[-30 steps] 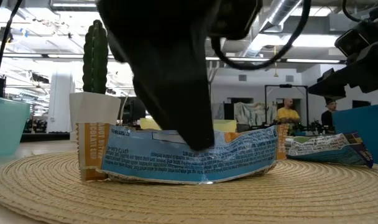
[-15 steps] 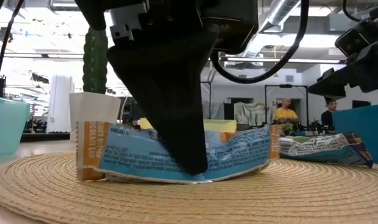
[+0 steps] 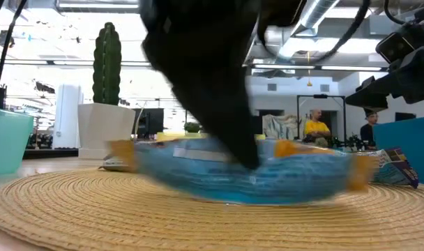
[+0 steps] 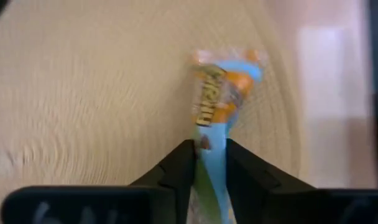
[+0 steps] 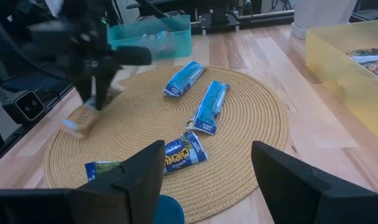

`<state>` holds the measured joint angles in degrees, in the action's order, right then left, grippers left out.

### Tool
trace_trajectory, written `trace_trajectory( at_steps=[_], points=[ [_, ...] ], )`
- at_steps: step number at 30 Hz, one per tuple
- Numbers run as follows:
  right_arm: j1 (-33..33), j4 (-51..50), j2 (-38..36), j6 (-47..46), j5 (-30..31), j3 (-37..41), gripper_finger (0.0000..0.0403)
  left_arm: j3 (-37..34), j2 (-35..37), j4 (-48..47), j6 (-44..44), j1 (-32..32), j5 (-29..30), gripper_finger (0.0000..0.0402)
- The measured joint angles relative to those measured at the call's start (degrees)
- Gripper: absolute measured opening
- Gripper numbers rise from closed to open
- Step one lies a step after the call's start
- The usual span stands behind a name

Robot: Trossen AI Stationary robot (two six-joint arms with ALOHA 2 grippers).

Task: Pick and place Granola Bars by type
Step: Put the yellow granola bar into the yellow bin

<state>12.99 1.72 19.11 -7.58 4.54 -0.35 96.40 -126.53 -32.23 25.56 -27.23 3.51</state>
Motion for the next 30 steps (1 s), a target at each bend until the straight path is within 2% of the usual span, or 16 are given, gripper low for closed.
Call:
trace_trajectory(
  at_steps=[6, 11, 24, 30],
  points=[
    [0.0, 0.0, 0.0, 0.0, 0.0, 0.0, 0.0234, 4.0, 0.3, 0.3, -4.2, -0.1, 0.0, 0.0038],
    [0.0, 0.0, 0.0, 0.0, 0.0, 0.0, 0.0234, 4.4, 0.3, 0.2, -6.3, -0.1, 0.2, 0.0006],
    [0.0, 0.0, 0.0, 0.0, 0.0, 0.0, 0.0234, 4.4, 0.3, -0.4, -8.9, -0.2, 0.2, 0.0],
    [0.0, 0.0, 0.0, 0.0, 0.0, 0.0, 0.0234, 4.4, 0.3, 5.1, -8.9, -0.2, -0.6, 0.0]
  ],
)
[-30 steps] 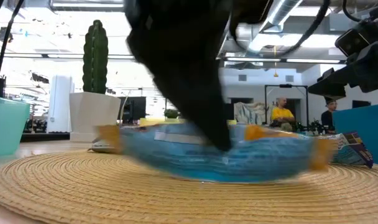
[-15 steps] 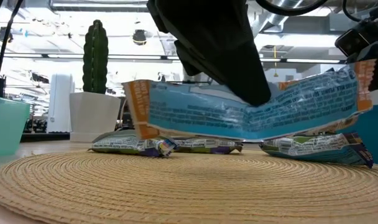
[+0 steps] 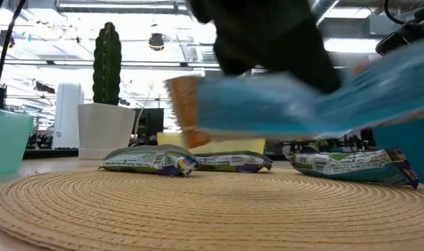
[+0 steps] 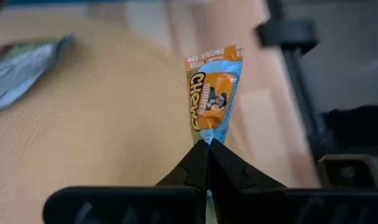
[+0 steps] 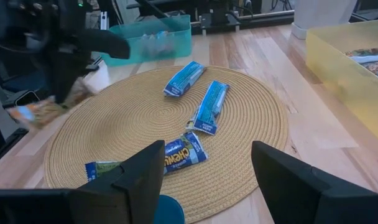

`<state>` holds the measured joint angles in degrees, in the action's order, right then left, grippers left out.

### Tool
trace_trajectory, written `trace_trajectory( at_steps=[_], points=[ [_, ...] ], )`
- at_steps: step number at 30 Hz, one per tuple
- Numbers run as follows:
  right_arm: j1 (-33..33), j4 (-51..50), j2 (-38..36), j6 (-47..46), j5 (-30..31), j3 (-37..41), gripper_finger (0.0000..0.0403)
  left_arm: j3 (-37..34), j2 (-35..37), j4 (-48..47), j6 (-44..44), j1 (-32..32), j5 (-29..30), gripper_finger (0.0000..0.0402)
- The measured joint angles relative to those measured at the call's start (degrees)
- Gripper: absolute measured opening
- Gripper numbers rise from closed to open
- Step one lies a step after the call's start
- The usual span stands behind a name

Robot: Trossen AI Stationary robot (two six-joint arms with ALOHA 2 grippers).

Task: Pick and place Granola Bars by type
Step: Put the yellow granola bar into the yellow bin

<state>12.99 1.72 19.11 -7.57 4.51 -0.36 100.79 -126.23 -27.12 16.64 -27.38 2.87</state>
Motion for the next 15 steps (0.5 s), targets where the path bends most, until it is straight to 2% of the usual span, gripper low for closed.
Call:
trace_trajectory(
  at_steps=[7, 15],
  points=[
    [0.0, 0.0, 0.0, 0.0, 0.0, 0.0, 0.0234, 0.0, 0.6, 10.4, 0.0, 0.2, -2.1, 0.0],
    [0.0, 0.0, 0.0, 0.0, 0.0, 0.0, 0.0234, 0.0, 3.2, 21.0, -4.1, 2.0, -2.7, 0.0]
  ],
)
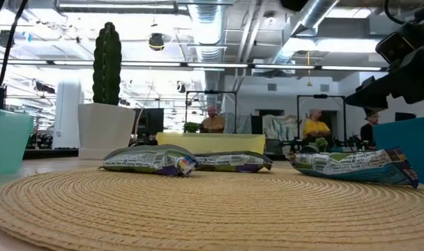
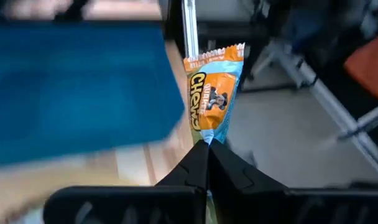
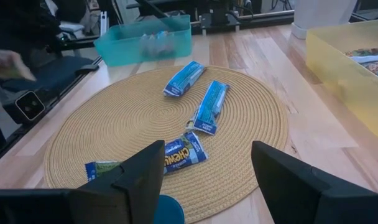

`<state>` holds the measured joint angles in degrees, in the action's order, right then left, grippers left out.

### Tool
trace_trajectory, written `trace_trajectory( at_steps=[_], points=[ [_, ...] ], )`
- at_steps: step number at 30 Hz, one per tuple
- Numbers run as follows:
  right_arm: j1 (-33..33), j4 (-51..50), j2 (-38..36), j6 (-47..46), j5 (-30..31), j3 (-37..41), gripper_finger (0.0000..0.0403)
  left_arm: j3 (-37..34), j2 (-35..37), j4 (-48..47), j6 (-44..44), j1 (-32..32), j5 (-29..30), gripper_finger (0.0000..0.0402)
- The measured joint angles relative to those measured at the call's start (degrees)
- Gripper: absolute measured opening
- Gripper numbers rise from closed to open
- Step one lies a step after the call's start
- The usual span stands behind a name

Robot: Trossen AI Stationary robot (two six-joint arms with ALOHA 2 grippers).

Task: Pick and place Granola Bars by type
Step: Put the yellow granola bar into the yellow bin

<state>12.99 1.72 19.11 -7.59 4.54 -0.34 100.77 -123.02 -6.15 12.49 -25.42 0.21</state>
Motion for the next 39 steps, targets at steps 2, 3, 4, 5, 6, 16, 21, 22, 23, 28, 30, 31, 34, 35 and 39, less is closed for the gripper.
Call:
trace_trajectory(
  at_steps=[2, 3, 4, 5, 6, 16, 21, 22, 23, 28, 30, 31, 34, 35, 39],
  points=[
    [0.0, 0.0, 0.0, 0.0, 0.0, 0.0, 0.0234, 0.0, 0.9, 0.8, -0.4, 0.6, -0.4, 0.0],
    [0.0, 0.0, 0.0, 0.0, 0.0, 0.0, 0.0234, 0.0, 1.2, 1.6, -0.4, 0.9, -0.4, 0.0],
    [0.0, -0.1, 0.0, 0.0, 0.0, 0.0, 0.0234, 0.0, 1.5, 2.5, -0.4, 1.1, -0.4, 0.0],
    [0.0, -0.1, 0.0, 0.0, 0.0, 0.0, 0.0234, 0.0, 1.9, 2.2, -0.5, 1.4, -0.4, 0.0],
    [0.0, 0.0, 0.0, 0.0, 0.0, 0.0, 0.0234, 0.0, 2.1, 2.2, -0.5, 1.8, -0.4, 0.0],
    [0.0, 0.0, 0.0, 0.0, 0.0, 0.0, 0.0234, 0.0, 3.4, -0.1, -0.5, 5.9, 1.1, 0.0],
    [0.0, 0.0, 0.0, 0.0, 0.0, 0.0, 0.0234, 0.0, 4.8, -1.5, -0.6, 10.1, 1.9, 0.0],
    [0.0, 0.0, 0.0, 0.0, 0.0, 0.0, 0.0234, 0.0, 5.3, -2.3, -0.6, 11.2, 2.3, 0.0],
    [0.0, 0.0, 0.0, 0.0, 0.0, 0.0, 0.0234, 0.0, 5.6, -3.1, -0.6, 12.3, 2.7, 0.0],
    [0.0, 0.0, 0.0, 0.0, 0.0, 0.0, 0.0234, 0.0, 6.5, -4.4, 0.7, 19.0, 3.8, 0.0],
    [0.0, 0.0, 0.0, 0.0, 0.0, 0.0, 0.0234, 0.0, 6.6, -4.5, 1.7, 21.9, 4.2, 0.0],
    [0.0, 0.0, 0.0, 0.0, 0.0, 0.0, 0.0234, 0.0, 6.6, -4.8, 2.0, 23.3, 4.2, 0.0],
    [0.0, 0.0, 0.0, 0.0, 0.0, 0.0, 0.0234, 0.0, 6.6, -4.9, 2.6, 27.7, 4.2, 0.0],
    [0.0, 0.0, 0.0, 0.0, 0.0, 0.0, 0.0234, 0.0, 6.6, -4.9, 3.3, 29.1, 4.4, 0.0],
    [0.0, 0.0, 0.0, 0.0, 0.0, 0.0, 0.0234, 0.0, 6.6, -6.4, 7.4, 34.7, 5.6, 0.0]
  ],
)
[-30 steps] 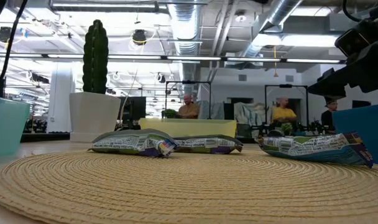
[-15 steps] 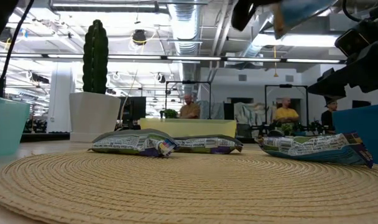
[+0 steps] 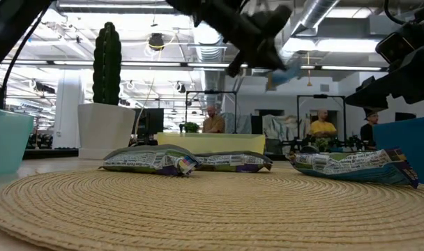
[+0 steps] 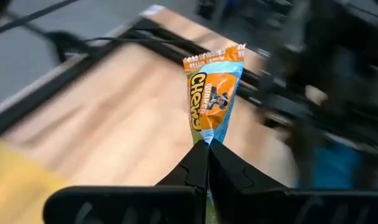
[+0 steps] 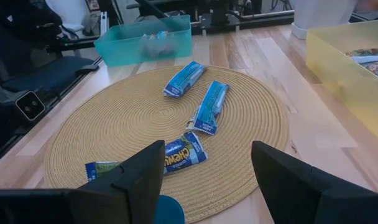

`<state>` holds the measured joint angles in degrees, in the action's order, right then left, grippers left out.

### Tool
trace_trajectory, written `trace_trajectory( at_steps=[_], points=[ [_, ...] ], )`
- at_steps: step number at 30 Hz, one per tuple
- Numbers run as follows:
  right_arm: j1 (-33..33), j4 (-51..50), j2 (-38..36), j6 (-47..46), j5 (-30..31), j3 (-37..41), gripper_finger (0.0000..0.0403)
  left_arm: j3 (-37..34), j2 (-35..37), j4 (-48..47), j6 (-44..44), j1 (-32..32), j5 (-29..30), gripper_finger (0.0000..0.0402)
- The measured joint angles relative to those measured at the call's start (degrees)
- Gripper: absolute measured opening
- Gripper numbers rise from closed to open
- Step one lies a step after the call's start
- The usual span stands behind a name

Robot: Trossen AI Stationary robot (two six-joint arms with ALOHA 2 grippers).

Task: Pick and place Granola Bars by type
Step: Put the yellow granola bar into the yellow bin

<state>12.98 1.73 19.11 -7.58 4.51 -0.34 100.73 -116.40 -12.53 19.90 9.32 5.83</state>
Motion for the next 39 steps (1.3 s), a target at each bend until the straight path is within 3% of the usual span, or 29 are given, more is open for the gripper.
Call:
trace_trajectory(
  at_steps=[12, 17, 25, 39],
  points=[
    [0.0, 0.0, 0.0, 0.0, 0.0, 0.0, 0.0234, 0.0, 0.0, -10.4, 21.3, 11.8, 6.6, 0.0],
    [0.0, 0.0, 0.0, 0.0, 0.0, 0.0, 0.0234, 0.0, 0.0, -12.9, 27.3, 12.8, 4.9, 0.0],
    [0.0, 0.0, 0.0, 0.0, 0.0, 0.0, 0.0234, -0.3, 0.0, -14.6, 29.3, 13.0, 4.5, 0.0],
    [0.0, 0.0, 0.0, 0.0, 0.0, 0.0, 0.0234, -13.3, 0.0, -8.3, 40.1, 14.0, 1.6, 0.0]
  ],
)
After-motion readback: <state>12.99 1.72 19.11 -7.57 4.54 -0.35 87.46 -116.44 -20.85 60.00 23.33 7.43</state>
